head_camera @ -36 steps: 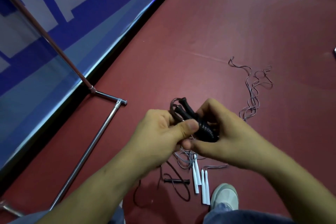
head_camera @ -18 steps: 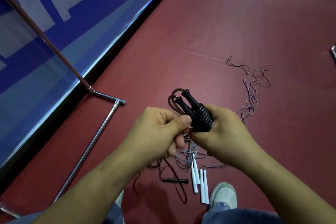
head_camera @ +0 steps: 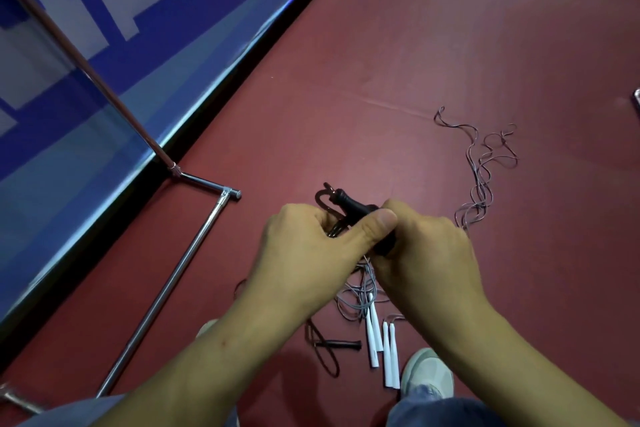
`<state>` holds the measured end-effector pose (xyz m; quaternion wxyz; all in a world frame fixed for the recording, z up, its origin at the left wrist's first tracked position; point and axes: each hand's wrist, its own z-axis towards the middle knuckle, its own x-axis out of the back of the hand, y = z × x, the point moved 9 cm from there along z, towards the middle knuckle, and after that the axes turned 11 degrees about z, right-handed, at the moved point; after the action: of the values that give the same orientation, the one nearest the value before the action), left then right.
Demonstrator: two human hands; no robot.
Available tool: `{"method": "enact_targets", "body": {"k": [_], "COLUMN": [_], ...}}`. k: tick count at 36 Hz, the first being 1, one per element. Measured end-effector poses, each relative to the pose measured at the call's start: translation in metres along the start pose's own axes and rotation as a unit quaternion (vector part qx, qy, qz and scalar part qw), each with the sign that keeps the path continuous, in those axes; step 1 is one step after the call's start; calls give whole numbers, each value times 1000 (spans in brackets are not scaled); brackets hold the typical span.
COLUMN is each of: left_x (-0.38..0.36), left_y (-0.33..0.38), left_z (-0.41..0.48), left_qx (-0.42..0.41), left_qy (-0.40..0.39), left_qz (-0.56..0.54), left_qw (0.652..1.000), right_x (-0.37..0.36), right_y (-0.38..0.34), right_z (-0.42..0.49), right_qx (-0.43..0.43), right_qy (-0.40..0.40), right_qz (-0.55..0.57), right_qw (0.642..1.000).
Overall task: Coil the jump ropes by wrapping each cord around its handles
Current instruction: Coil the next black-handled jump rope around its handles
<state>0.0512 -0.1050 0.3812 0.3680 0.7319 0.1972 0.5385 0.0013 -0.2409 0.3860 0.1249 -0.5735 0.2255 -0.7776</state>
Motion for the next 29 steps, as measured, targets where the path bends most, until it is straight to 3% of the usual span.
{"method": "enact_targets", "body": {"k": [9, 12, 15, 18, 22, 24, 25, 29], "left_x": [-6, -9, -3, -1, -7, -8, -8, -5], "left_y": [-6, -10, -9, 0, 14, 16, 16, 11], "left_z": [-3, -3, 0, -1, -7, -7, -6, -1], "left_qx": [32, 34, 7, -69, -147, -172, -182, -172], "left_qy": [43, 37, 29, -15, -76, -68, -55, -14], "left_qz": [-18, -13, -7, -15, -68, -49, -31, 13], "left_qw": [998, 999, 1000, 997, 984, 981, 981, 985], "right_x": [-7, -13, -18, -13, -17, -32, -37, -36], "right_y": [-6, -8, -11, -3, -1, -7, -7, 3], "right_z": [-6, -5, -4, 1, -5, -17, -18, -5], "right_qx": [-8, -11, -13, -51, -128, -182, -190, -157], "right_qy": [-2, -52, -137, -199, -296, -331, -323, -236], "right_qz": [-17, 15, 141, 294, 487, 533, 527, 434], "right_qw": [1000, 998, 980, 933, 811, 757, 763, 855]}}
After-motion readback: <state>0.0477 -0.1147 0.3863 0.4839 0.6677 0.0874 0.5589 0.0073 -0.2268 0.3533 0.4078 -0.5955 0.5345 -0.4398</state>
